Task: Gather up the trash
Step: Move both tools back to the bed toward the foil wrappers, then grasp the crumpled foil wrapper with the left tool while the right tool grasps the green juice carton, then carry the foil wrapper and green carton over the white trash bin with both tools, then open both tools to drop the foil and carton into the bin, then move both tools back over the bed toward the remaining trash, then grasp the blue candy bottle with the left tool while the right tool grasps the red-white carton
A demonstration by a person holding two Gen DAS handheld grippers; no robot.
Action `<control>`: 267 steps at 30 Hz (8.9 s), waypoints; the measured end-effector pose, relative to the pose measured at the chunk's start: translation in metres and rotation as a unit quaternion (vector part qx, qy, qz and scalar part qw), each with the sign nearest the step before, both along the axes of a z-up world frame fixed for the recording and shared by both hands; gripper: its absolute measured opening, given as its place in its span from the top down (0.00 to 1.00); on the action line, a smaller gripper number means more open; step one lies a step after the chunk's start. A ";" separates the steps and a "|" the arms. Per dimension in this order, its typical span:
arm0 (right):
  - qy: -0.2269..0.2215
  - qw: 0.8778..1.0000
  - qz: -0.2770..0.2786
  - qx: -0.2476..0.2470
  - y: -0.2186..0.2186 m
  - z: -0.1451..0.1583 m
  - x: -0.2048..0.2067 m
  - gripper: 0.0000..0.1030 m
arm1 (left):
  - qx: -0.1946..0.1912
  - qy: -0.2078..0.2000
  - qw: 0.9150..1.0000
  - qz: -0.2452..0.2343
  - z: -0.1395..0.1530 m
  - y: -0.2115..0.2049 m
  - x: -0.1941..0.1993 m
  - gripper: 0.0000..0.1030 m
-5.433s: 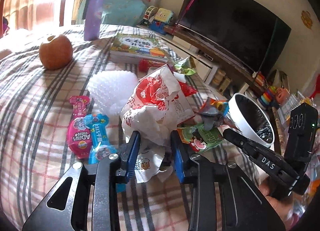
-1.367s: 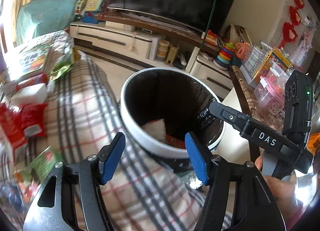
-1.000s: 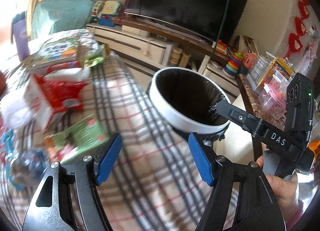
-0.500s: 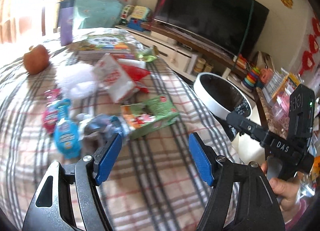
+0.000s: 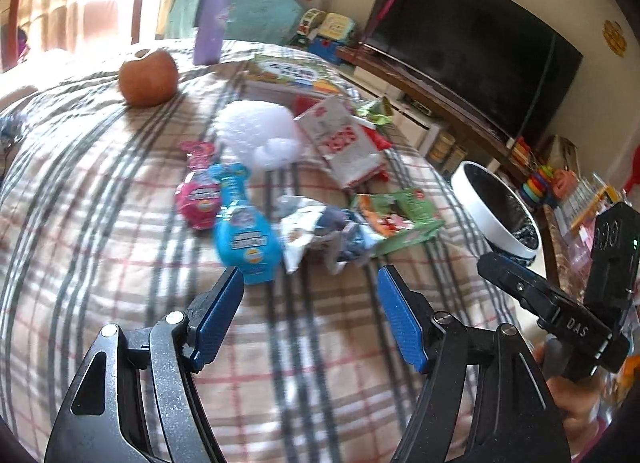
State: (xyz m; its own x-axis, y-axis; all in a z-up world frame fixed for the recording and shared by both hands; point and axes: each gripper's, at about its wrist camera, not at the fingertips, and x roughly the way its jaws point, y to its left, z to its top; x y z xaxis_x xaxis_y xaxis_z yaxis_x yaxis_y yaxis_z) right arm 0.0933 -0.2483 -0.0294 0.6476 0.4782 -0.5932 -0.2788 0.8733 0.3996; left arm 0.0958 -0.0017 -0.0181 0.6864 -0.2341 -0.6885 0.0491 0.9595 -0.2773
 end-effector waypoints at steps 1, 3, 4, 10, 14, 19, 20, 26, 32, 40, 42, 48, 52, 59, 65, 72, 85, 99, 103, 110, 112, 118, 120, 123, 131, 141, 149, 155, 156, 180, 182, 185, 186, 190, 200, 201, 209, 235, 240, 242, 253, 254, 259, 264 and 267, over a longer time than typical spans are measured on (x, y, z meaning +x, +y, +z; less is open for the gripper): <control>0.001 1.000 0.002 0.000 0.002 -0.001 0.001 0.15 | 0.001 0.001 1.000 0.004 -0.001 0.004 0.000 0.31; 0.003 1.000 0.006 -0.001 0.005 -0.003 0.002 0.15 | 0.003 0.003 1.000 0.010 -0.002 0.009 0.002 0.31; 0.004 1.000 0.008 -0.001 0.006 -0.004 0.003 0.15 | 0.001 0.005 1.000 0.012 -0.003 0.012 0.003 0.31; 0.011 1.000 0.018 -0.006 0.015 -0.010 0.010 0.15 | -0.008 0.011 1.000 0.009 -0.005 0.016 0.008 0.31; 0.011 1.000 0.025 -0.008 0.020 -0.011 0.015 0.15 | -0.001 0.007 1.000 0.001 -0.004 0.010 0.014 0.32; 0.012 0.999 0.040 -0.011 0.028 -0.012 0.022 0.15 | 0.010 0.006 1.000 -0.011 -0.009 0.005 0.026 0.37; 0.012 0.999 0.044 -0.013 0.031 -0.013 0.024 0.15 | 0.012 0.009 1.000 -0.017 -0.011 0.004 0.029 0.43; 0.019 0.998 0.062 -0.027 0.043 -0.016 0.032 0.15 | 0.014 0.014 0.998 -0.053 -0.018 -0.005 0.038 0.63; 0.023 0.996 0.077 -0.042 0.056 -0.017 0.042 0.15 | 0.011 0.018 0.998 -0.056 -0.021 -0.002 0.038 0.78; 0.029 0.993 0.083 -0.078 0.073 -0.020 0.051 0.14 | 0.000 0.021 0.999 -0.044 -0.021 0.014 0.034 0.85; 0.028 0.993 0.084 -0.084 0.075 -0.020 0.052 0.14 | 0.000 0.021 0.999 -0.042 -0.021 0.015 0.033 0.85; 0.027 0.994 0.077 -0.077 0.069 -0.019 0.053 0.50 | 0.001 0.020 0.999 -0.043 -0.020 0.014 0.031 0.86; 0.032 0.994 0.072 -0.076 0.064 -0.020 0.051 0.78 | 0.002 0.017 0.999 -0.046 -0.018 0.011 0.031 0.86; 0.059 0.996 0.062 -0.028 0.049 -0.018 0.049 0.56 | 0.000 0.017 0.999 -0.045 -0.019 0.010 0.028 0.86; 0.070 0.997 0.035 -0.019 0.057 -0.017 0.057 0.46 | -0.004 0.013 0.999 -0.044 -0.018 0.015 0.025 0.86; 0.071 0.997 -0.023 -0.026 0.078 -0.014 0.070 0.18 | -0.016 0.015 0.999 -0.036 -0.021 0.028 0.024 0.86; 0.070 0.996 -0.045 -0.041 0.059 -0.014 0.074 0.45 | -0.026 0.015 0.999 -0.039 -0.023 0.030 0.024 0.86; 0.045 0.998 -0.041 -0.024 0.004 0.003 0.040 0.47 | -0.024 0.003 0.997 -0.072 -0.009 -0.003 0.027 0.86; 0.040 0.998 -0.048 -0.014 -0.010 0.004 0.034 0.47 | -0.022 0.000 0.996 -0.084 -0.004 -0.020 0.029 0.86; 0.029 0.997 -0.068 0.000 -0.038 0.010 0.025 0.47 | -0.010 -0.011 0.993 -0.114 0.008 -0.055 0.035 0.86; 0.024 0.997 -0.072 0.008 -0.048 0.014 0.023 0.48 | -0.009 -0.012 0.992 -0.123 0.011 -0.064 0.038 0.86; 0.000 0.997 -0.078 0.009 -0.064 0.028 0.015 0.49 | -0.004 -0.019 0.988 -0.154 0.018 -0.097 0.045 0.86; -0.003 0.997 -0.077 0.014 -0.068 0.030 0.015 0.50 | -0.006 -0.019 0.987 -0.159 0.020 -0.104 0.045 0.86; -0.006 0.997 -0.076 0.021 -0.073 0.030 0.013 0.50 | -0.003 -0.017 0.986 -0.163 0.020 -0.111 0.045 0.86; -0.016 0.996 -0.079 0.034 -0.083 0.035 0.007 0.50 | 0.002 -0.013 0.986 -0.169 0.019 -0.122 0.047 0.86; -0.041 0.993 -0.105 0.042 -0.107 0.050 0.004 0.51 | 0.007 -0.021 0.982 -0.189 0.027 -0.143 0.053 0.86; -0.032 0.988 -0.148 0.033 -0.136 0.036 0.010 0.51 | 0.015 -0.036 0.976 -0.216 0.038 -0.174 0.066 0.86; -0.022 0.985 -0.171 0.030 -0.157 0.027 0.014 0.51 | 0.019 -0.035 0.972 -0.233 0.040 -0.201 0.080 0.86; -0.021 0.984 -0.173 0.028 -0.160 0.026 0.015 0.51 | 0.019 -0.035 0.971 -0.235 0.040 -0.204 0.082 0.86; 0.009 0.985 -0.174 0.018 -0.181 0.005 0.048 0.49 | 0.040 -0.012 0.967 -0.250 0.026 -0.257 0.121 0.82; 0.012 0.985 -0.174 0.019 -0.182 0.004 0.048 0.48 | 0.041 -0.010 0.968 -0.249 0.025 -0.258 0.122 0.72; 0.014 0.985 -0.171 0.024 -0.183 0.005 0.048 0.47 | 0.040 -0.012 0.969 -0.242 0.024 -0.253 0.120 0.57; 0.012 0.985 -0.171 0.025 -0.182 0.005 0.047 0.46 | 0.040 -0.013 0.970 -0.240 0.024 -0.252 0.119 0.56; 0.002 0.985 -0.170 0.036 -0.178 0.011 0.041 0.31 | 0.032 -0.012 0.974 -0.226 0.024 -0.236 0.112 0.48; -0.017 0.990 -0.134 0.051 -0.142 0.023 0.027 0.23 | 0.018 0.001 0.985 -0.174 0.017 -0.174 0.085 0.38; -0.017 0.990 -0.129 0.051 -0.136 0.023 0.026 0.23 | 0.017 0.002 0.985 -0.169 0.016 -0.168 0.083 0.38; -0.012 0.996 -0.078 0.049 -0.091 0.022 0.022 0.22 | 0.015 0.006 0.992 -0.126 0.010 -0.116 0.058 0.36; 0.014 0.999 0.046 0.015 0.023 -0.007 0.038 0.22 | 0.004 0.024 1.000 0.005 -0.010 0.010 0.017 0.36; 0.019 0.998 0.059 0.013 0.034 -0.009 0.044 0.22 | 0.004 0.027 0.999 0.019 -0.012 0.022 0.021 0.36; 0.016 0.998 0.065 0.011 0.039 -0.008 0.046 0.22 | 0.006 0.030 0.999 0.024 -0.014 0.027 0.022 0.36; 0.019 0.996 0.090 0.002 0.066 -0.007 0.071 0.22 | 0.009 0.044 0.999 0.031 -0.019 0.036 0.036 0.36; 0.019 0.996 0.091 -0.001 0.068 -0.008 0.074 0.22 | 0.009 0.045 0.998 0.031 -0.019 0.037 0.037 0.36; 0.027 0.995 0.098 0.002 0.074 -0.009 0.089 0.22 | 0.008 0.052 0.998 0.029 -0.023 0.038 0.045 0.36; 0.028 0.995 0.096 0.005 0.080 -0.011 0.108 0.23 | 0.015 0.054 0.998 0.026 -0.026 0.037 0.050 0.37; 0.029 0.995 0.094 0.008 0.083 -0.012 0.117 0.23 | 0.019 0.057 0.998 0.023 -0.029 0.036 0.053 0.37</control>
State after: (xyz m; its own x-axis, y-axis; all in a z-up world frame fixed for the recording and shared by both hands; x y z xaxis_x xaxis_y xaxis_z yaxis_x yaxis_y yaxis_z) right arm 0.2100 -0.1654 -0.0416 0.5100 0.5977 -0.6186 -0.4127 0.8010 0.4337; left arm 0.1489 0.0345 -0.0470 0.6120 -0.1757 -0.7711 -0.0261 0.9700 -0.2417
